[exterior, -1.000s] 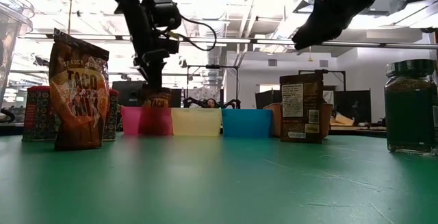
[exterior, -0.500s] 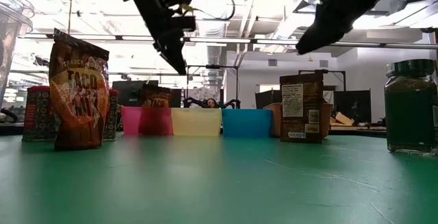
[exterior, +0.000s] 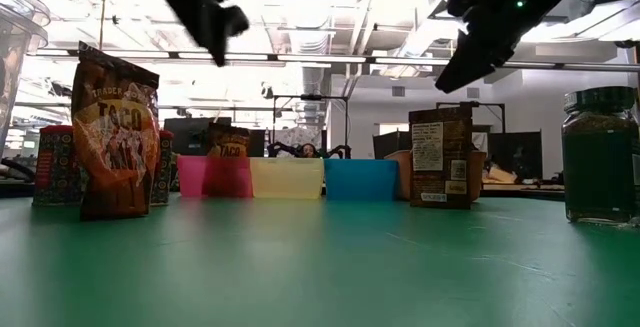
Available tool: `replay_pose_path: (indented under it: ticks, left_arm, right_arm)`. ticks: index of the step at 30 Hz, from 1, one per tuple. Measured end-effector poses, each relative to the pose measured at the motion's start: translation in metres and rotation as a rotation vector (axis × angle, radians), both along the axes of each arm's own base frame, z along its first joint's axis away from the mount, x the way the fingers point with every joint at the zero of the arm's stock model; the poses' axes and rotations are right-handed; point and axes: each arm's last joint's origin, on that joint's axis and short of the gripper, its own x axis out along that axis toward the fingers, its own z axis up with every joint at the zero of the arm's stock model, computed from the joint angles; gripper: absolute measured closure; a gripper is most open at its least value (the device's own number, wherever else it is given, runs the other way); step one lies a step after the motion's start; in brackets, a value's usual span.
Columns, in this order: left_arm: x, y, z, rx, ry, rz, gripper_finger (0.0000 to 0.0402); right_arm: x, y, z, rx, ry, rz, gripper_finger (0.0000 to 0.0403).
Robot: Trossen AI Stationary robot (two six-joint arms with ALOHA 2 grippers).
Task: Sort spices by type
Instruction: Put the orange seasoning pack into the pink bin
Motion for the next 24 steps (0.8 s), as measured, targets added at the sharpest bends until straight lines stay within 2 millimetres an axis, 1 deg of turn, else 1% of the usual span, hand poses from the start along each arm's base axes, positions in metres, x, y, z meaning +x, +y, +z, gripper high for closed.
replay_pose_path:
  ticks: [2, 4, 6, 8, 12, 16, 18, 21, 24]
  left_arm:
    - [-0.006, -0.017, -0.002, 0.007, 0.05, -0.069, 0.0202]
    - [-0.009, -0.031, -0.003, 0.0, 0.072, -0.049, 0.0202]
    - [-0.008, -0.037, -0.003, -0.015, 0.071, 0.059, 0.0202]
    - [-0.008, -0.038, -0.004, -0.061, 0.081, 0.212, 0.0202]
    - [-0.008, -0.039, -0.003, -0.225, 0.12, 0.533, 0.0203]
    - [-0.009, -0.047, -0.004, -0.337, 0.155, 0.789, 0.0203]
    - [-0.009, -0.053, -0.004, -0.38, 0.16, 0.887, 0.0203]
    - [-0.007, -0.059, -0.002, -0.444, 0.151, 0.984, 0.0203]
    - [-0.01, -0.065, -0.004, -0.458, 0.172, 1.057, 0.0203]
  right_arm:
    - [0.0, -0.001, 0.0, 0.0, 0.0, -0.003, 0.0108]
    - [0.0, -0.001, 0.0, 0.0, -0.003, -0.003, 0.0108]
    - [0.0, 0.0, 0.0, 0.0, -0.006, -0.001, 0.0108]
    - [0.001, 0.001, 0.001, -0.001, -0.012, 0.005, 0.0108]
    - [0.002, 0.001, 0.002, -0.018, -0.013, 0.02, 0.0108]
    - [0.002, 0.0, 0.002, -0.035, -0.01, 0.033, 0.0108]
    - [0.002, 0.001, 0.002, -0.039, -0.008, 0.037, 0.0108]
    - [0.002, 0.002, 0.003, -0.055, 0.001, 0.057, 0.0108]
    - [0.003, 0.002, 0.004, -0.073, -0.002, 0.076, 0.0108]
